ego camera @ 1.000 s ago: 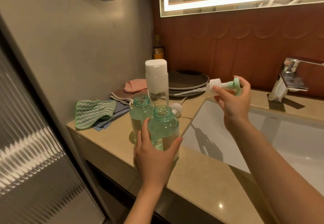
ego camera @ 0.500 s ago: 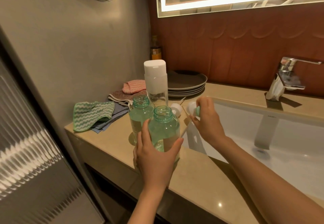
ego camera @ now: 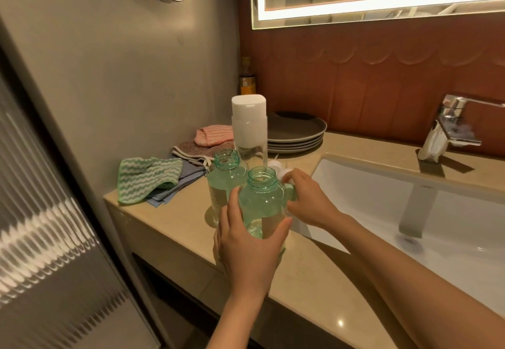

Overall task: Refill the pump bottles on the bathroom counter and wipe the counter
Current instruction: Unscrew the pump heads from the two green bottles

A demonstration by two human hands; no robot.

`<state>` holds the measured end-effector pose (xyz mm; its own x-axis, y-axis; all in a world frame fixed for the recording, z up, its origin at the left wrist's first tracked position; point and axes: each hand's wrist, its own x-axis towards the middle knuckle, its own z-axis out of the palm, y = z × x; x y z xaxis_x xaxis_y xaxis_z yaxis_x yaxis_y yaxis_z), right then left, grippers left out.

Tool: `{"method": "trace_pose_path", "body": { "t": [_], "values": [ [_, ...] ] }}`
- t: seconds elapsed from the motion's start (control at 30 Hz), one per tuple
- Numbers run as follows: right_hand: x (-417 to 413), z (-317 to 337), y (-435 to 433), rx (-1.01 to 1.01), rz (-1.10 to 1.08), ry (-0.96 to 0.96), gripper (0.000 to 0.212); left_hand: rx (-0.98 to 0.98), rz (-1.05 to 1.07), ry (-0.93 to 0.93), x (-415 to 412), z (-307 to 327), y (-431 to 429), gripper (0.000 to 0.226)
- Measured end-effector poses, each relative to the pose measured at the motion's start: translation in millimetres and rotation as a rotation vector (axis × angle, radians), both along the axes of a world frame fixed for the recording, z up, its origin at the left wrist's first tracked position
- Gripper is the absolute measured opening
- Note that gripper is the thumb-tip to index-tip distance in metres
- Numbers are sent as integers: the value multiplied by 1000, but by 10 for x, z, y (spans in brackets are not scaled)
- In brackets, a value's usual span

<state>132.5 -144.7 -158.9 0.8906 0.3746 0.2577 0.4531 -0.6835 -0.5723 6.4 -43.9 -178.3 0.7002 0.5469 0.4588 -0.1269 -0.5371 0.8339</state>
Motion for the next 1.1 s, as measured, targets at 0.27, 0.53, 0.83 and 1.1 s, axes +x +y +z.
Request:
{"method": "trace_pose_path", "body": {
  "t": [0.27,0.53,0.83,1.1],
  "values": [
    [56,15,47,35,-5,42,33,7,13,4,-2,6,-6,96],
    [140,-18,37,172,-24,157,51,11,4,11,-5,9,-7,96],
    [140,-136,-94,275,15,234,87,4,-9,7,6,17,-3,96],
    [233,-97,-172,116,-58,101,71,-1,-17,0,1,1,1,96]
  ]
}}
